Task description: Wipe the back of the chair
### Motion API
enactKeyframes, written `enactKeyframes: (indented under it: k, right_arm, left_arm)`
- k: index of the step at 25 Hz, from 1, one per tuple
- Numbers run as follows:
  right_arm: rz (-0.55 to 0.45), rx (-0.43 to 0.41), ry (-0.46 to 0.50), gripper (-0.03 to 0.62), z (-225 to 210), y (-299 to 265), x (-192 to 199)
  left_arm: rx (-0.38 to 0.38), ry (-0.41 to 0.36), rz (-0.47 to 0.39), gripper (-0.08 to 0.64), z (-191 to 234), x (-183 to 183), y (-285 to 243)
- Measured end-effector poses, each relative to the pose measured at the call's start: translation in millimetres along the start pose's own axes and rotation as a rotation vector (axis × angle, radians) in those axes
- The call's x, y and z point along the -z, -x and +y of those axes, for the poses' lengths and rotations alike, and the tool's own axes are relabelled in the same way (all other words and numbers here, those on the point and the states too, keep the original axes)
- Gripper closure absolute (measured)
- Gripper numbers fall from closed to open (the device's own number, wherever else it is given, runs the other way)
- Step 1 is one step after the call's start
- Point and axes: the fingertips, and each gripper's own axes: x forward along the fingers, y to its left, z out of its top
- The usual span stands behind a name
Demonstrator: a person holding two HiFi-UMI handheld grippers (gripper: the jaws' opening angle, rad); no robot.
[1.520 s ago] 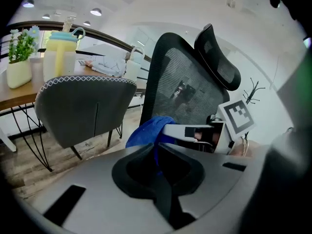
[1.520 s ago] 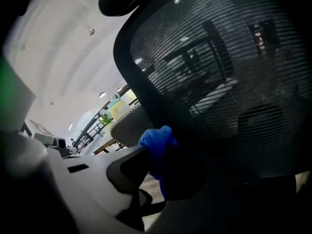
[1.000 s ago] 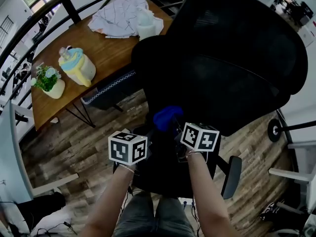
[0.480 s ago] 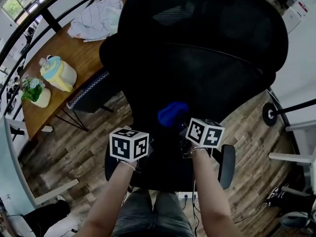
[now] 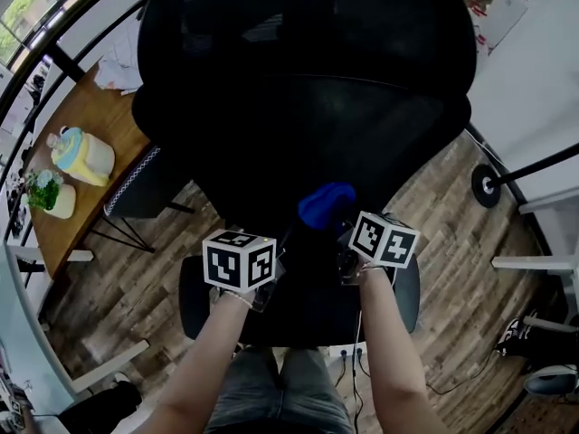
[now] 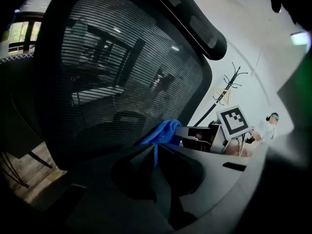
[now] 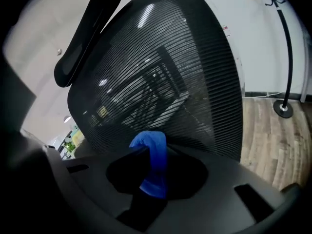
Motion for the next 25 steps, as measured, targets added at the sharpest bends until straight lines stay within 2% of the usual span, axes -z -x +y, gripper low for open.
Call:
enactKeyframes:
  k: [9, 16, 25]
  right_arm:
    - [-0.059, 0.063, -0.075, 0.500, -56.7, 28.4, -18.1]
    - [-0.079, 0.121, -0.103, 0.500, -94.8, 48.1, -26.0]
    - [-0.080, 0.182, -0.081, 0.500, -121.2, 73.8, -31.9]
  left_arm:
    - [0.040, -0.051, 0.042, 0.526, -36.1, -2.5, -31.9]
    - [0.061, -0.064, 0.036, 0.526, -53.0, -9.5, -50.4]
    - [0.079, -0.056, 0.022, 0.526, -68.8, -14.6, -57.2]
